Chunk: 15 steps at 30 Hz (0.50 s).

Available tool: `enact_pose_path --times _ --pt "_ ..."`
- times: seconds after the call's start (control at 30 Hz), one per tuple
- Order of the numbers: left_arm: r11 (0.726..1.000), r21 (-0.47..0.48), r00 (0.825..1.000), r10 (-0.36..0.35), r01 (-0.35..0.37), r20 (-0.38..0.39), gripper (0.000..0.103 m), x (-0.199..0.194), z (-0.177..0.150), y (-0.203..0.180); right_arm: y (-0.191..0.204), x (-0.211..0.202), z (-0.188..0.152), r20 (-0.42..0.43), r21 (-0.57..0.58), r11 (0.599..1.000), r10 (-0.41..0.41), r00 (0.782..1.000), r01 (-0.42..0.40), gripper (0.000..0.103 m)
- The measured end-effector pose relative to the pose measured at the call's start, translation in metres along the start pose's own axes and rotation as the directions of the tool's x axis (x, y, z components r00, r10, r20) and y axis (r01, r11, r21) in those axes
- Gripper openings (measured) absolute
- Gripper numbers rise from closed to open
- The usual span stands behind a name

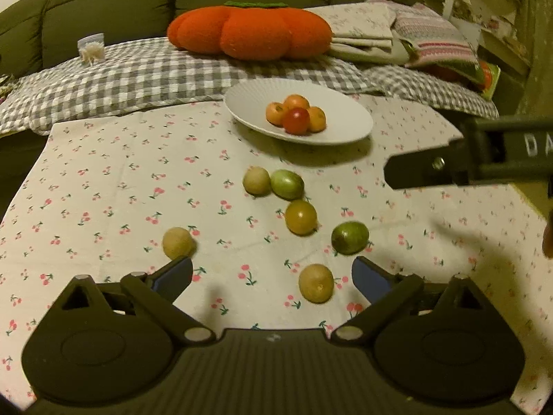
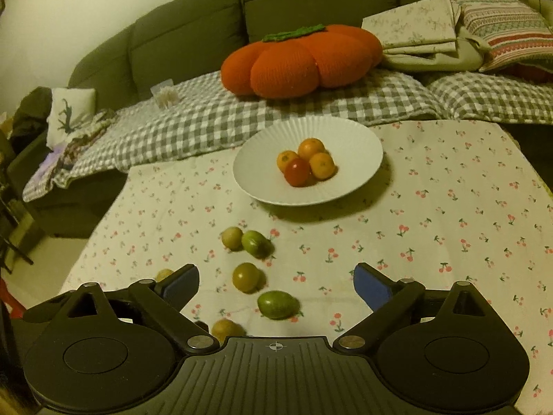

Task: Organize fruits
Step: 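Move both open tools back to the yellow and green fruits, then grasp a pale yellow fruit with the left tool while the right tool grasps a green fruit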

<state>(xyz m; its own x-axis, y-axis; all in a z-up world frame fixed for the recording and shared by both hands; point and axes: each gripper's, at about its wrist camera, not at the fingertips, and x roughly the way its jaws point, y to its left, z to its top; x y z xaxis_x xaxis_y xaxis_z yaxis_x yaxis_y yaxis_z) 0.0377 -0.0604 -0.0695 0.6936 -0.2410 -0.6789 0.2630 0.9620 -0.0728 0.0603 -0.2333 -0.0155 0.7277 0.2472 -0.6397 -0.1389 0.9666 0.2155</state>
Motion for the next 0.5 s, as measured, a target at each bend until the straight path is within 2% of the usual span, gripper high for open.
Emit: enact_pose_path --times 0.13,0.2,0.23,0.3,0.37,0.4,0.5 --pt "0.998 0.047 0.999 -0.032 0.033 -0.01 0.076 0.007 -0.006 -0.009 -0.003 0.007 -0.004 0.003 -0.025 1.0 -0.011 1.0 0.012 0.095" --pt "0.997 0.064 0.999 -0.043 0.044 -0.017 0.06 0.011 -0.008 -0.013 -0.007 0.011 -0.005 -0.007 -0.022 1.0 -0.021 1.0 0.021 0.095" --pt "0.996 0.065 0.998 -0.052 0.053 -0.022 0.056 0.013 -0.009 -0.014 -0.009 0.013 -0.005 -0.012 -0.014 1.0 -0.021 1.0 0.021 0.095" --pt "0.995 0.069 0.998 -0.065 0.067 -0.026 0.039 0.017 -0.011 -0.017 -0.012 0.016 -0.005 -0.02 -0.005 1.0 -0.017 1.0 0.017 0.091" --pt "0.994 0.099 0.998 -0.052 0.054 -0.021 0.033 0.019 -0.013 -0.022 -0.013 0.02 -0.007 -0.035 0.001 1.0 -0.008 0.999 0.008 0.086" --pt "0.992 0.116 0.999 -0.044 0.045 -0.015 0.024 0.019 -0.014 -0.023 -0.013 0.022 -0.007 -0.043 0.001 1.0 -0.005 0.999 0.005 0.085" --pt "0.994 0.089 0.998 -0.057 0.058 -0.022 0.024 0.015 -0.014 -0.019 -0.012 0.027 -0.01 -0.059 -0.011 1.0 0.0 0.998 0.0 0.077"
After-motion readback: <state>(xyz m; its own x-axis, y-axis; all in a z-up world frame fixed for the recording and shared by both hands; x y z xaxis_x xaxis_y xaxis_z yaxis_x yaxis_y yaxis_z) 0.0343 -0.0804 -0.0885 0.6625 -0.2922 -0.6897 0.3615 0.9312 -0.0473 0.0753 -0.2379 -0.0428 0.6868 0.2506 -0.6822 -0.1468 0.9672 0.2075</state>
